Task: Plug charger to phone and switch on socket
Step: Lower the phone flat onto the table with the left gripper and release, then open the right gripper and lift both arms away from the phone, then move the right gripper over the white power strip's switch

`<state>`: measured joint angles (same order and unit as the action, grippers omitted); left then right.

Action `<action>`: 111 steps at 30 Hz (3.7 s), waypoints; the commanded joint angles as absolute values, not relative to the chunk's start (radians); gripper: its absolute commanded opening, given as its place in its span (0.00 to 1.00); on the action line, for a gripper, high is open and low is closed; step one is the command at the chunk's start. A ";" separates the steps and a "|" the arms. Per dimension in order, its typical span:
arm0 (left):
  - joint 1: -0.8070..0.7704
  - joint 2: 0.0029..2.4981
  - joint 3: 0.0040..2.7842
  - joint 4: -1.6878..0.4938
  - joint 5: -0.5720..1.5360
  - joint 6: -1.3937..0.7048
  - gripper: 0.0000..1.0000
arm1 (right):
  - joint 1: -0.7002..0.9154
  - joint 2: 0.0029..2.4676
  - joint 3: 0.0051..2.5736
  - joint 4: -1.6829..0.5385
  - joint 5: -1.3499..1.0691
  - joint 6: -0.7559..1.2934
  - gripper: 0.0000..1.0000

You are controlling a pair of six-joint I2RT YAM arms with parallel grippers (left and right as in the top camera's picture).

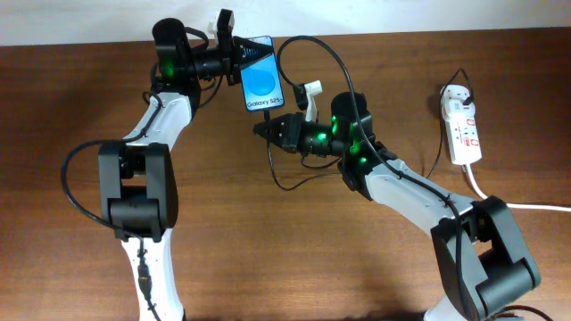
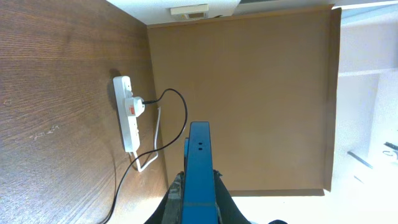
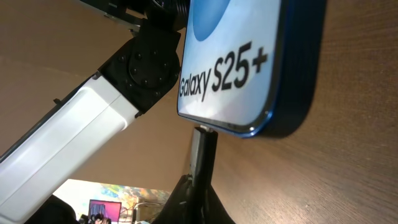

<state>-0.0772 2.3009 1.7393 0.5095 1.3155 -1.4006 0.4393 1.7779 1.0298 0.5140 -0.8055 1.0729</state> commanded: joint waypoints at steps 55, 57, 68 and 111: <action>-0.109 2.427 1.734 -0.477 0.751 -0.294 0.82 | 0.176 1.774 1.055 0.100 -0.722 0.639 0.98; -0.109 2.427 1.742 -0.496 0.680 -0.294 0.99 | 0.176 1.774 1.055 0.099 -0.726 0.639 0.98; -0.109 2.427 1.882 -0.761 0.290 -0.293 0.99 | 0.176 1.774 1.055 0.063 -0.685 0.636 0.98; -0.049 2.428 2.835 -1.535 0.247 -0.077 0.99 | -0.583 1.937 1.553 -0.753 -0.203 0.147 0.98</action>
